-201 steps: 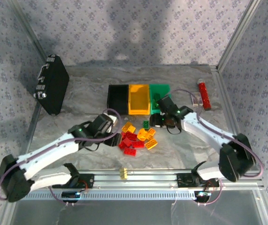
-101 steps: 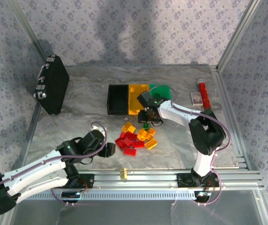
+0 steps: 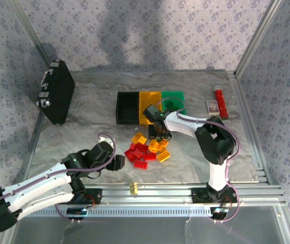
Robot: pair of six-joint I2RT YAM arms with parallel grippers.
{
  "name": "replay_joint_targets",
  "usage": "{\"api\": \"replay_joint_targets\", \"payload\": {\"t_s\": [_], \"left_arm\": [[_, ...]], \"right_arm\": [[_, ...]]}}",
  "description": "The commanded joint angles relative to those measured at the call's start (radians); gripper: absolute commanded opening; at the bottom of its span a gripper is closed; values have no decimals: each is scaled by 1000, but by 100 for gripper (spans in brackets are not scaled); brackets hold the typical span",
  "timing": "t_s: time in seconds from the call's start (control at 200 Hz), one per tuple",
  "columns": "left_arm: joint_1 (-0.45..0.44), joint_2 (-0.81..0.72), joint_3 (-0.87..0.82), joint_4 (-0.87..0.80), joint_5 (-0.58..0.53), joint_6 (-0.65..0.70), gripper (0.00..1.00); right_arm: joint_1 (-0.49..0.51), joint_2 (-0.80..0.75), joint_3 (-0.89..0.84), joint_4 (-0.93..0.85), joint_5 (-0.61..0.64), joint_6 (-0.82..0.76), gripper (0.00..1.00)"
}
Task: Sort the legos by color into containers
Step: Pick up the lego from the center of the table, then place the lego in the container.
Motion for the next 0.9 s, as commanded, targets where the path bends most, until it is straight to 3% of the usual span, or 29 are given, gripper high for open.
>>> {"api": "replay_joint_targets", "payload": {"t_s": [0.0, 0.28, 0.485, 0.68, 0.895], "left_arm": [[-8, 4, 16, 6, -16, -15, 73], [-11, 12, 26, 8, -19, -14, 73], [-30, 33, 29, 20, -22, -19, 73], [-61, 40, 24, 40, -43, -40, 72], [-116, 48, 25, 53, -76, -75, 72]], "right_arm": [[8, -2, 5, -34, 47, 17, 38], [6, -160, 43, -123, 117, -4, 32], [-107, -247, 89, -161, 121, -76, 33], [-256, -197, 184, -178, 74, -144, 33], [-343, -58, 373, -240, 62, -194, 33]]}}
